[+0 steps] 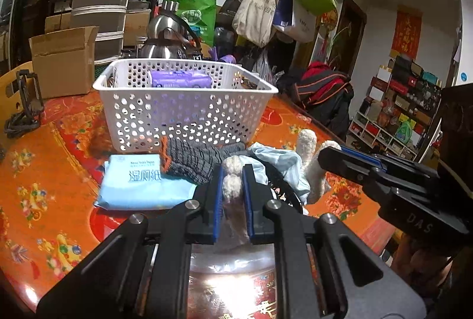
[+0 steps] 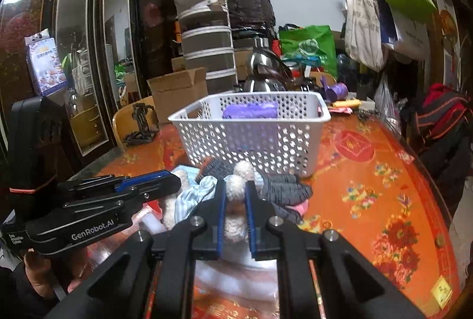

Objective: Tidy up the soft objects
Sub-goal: 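Carry the white plush toy with both tools into the basket and release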

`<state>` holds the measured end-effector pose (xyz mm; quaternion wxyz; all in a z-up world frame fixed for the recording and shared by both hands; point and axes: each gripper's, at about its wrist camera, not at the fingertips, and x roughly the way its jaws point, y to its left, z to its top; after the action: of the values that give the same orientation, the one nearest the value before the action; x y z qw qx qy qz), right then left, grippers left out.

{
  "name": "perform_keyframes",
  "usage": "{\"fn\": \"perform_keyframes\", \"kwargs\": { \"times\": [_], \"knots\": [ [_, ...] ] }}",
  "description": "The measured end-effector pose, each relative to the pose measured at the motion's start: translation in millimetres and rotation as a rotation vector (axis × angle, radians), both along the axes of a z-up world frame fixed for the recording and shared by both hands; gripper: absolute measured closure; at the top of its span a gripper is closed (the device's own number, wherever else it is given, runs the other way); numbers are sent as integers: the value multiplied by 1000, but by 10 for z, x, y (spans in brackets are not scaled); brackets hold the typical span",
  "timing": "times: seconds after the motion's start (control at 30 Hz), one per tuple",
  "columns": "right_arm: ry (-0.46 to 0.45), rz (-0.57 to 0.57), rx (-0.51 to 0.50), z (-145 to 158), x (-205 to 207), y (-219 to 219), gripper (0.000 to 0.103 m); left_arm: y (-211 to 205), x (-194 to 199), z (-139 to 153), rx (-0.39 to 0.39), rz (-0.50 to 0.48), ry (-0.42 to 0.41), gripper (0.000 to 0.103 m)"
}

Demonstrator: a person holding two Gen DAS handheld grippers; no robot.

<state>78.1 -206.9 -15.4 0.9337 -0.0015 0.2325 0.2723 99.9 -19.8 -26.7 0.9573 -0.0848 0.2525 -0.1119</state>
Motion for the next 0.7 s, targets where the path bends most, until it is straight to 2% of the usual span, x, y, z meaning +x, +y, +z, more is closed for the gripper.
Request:
{"fn": "perform_keyframes", "kwargs": {
  "times": [0.2, 0.37, 0.53, 0.7],
  "knots": [
    [-29, 16, 2, 222, 2, 53, 93, 59, 32, 271, -13, -19, -13, 91],
    [-71, 31, 3, 572, 76, 75, 93, 116, 145, 759, -10, -24, -64, 91],
    [-124, 44, -8, 1057, 304, 165, 93, 160, 477, 1304, -11, -17, -84, 91],
    [-118, 21, -39, 1381, 765, 260, 93, 180, 1070, 1658, -9, -5, -42, 91]
  ]
}}
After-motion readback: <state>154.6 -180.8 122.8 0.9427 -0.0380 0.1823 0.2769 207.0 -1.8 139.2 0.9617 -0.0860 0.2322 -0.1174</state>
